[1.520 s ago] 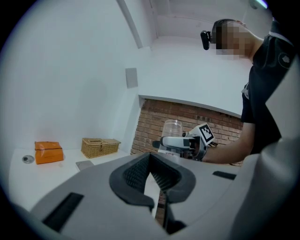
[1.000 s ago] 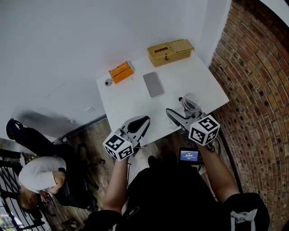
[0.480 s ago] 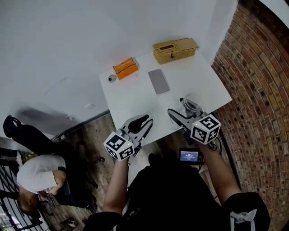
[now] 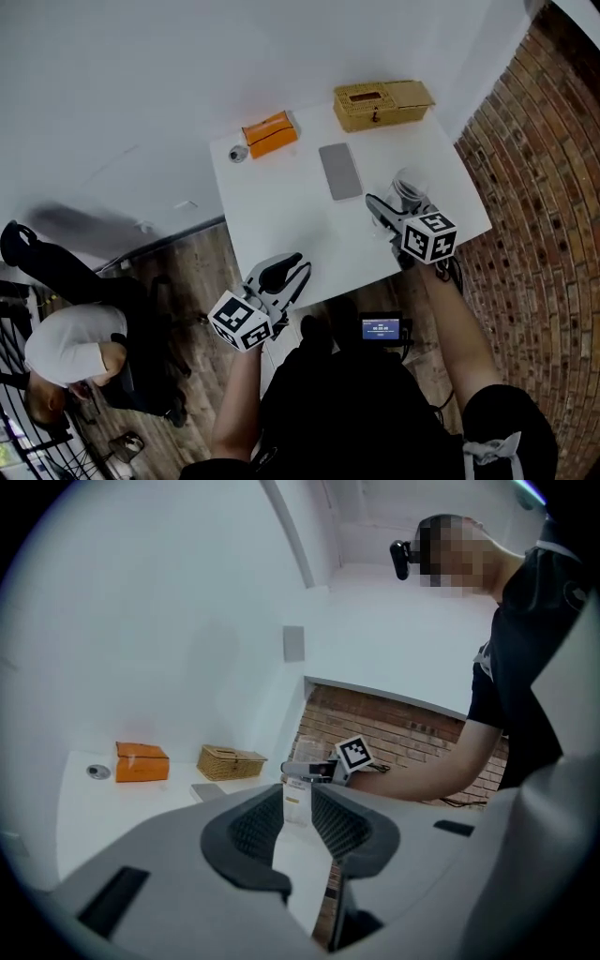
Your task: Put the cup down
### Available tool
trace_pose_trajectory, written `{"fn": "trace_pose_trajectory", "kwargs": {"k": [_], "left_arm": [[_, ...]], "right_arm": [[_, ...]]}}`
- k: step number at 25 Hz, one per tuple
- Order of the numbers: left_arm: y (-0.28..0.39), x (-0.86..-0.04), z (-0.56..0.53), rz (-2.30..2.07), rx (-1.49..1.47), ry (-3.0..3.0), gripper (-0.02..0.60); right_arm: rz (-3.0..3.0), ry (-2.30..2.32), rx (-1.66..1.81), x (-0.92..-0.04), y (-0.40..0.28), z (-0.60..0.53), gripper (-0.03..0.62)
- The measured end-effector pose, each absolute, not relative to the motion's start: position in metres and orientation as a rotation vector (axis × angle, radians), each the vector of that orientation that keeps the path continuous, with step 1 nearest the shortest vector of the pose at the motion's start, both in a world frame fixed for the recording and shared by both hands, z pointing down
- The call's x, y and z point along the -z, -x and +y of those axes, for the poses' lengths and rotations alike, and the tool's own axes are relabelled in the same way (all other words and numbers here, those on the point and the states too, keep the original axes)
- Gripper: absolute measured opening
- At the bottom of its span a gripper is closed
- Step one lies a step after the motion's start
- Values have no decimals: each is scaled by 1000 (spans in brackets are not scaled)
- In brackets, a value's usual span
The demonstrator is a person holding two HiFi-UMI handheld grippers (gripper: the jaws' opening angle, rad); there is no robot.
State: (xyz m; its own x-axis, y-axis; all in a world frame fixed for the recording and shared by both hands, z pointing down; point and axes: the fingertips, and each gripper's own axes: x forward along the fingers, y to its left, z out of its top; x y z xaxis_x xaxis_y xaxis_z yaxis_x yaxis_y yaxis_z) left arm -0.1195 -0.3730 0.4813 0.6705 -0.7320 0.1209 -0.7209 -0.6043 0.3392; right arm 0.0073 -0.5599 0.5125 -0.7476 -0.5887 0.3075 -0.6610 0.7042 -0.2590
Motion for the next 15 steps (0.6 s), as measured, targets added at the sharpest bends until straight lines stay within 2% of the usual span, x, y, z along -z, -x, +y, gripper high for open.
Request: {"fn": "trace_pose_trajectory", "kwargs": {"k": [5,15], "left_arm": [[121,-498,-372,-1221,5,-2427,84],[141,-515,-376,-1424,-29,-2229,84]], "right_arm": [[-2778,-1028,-500,-519,10,-644,331],[-2873,-804,-295,-538,109,-726,331]]}}
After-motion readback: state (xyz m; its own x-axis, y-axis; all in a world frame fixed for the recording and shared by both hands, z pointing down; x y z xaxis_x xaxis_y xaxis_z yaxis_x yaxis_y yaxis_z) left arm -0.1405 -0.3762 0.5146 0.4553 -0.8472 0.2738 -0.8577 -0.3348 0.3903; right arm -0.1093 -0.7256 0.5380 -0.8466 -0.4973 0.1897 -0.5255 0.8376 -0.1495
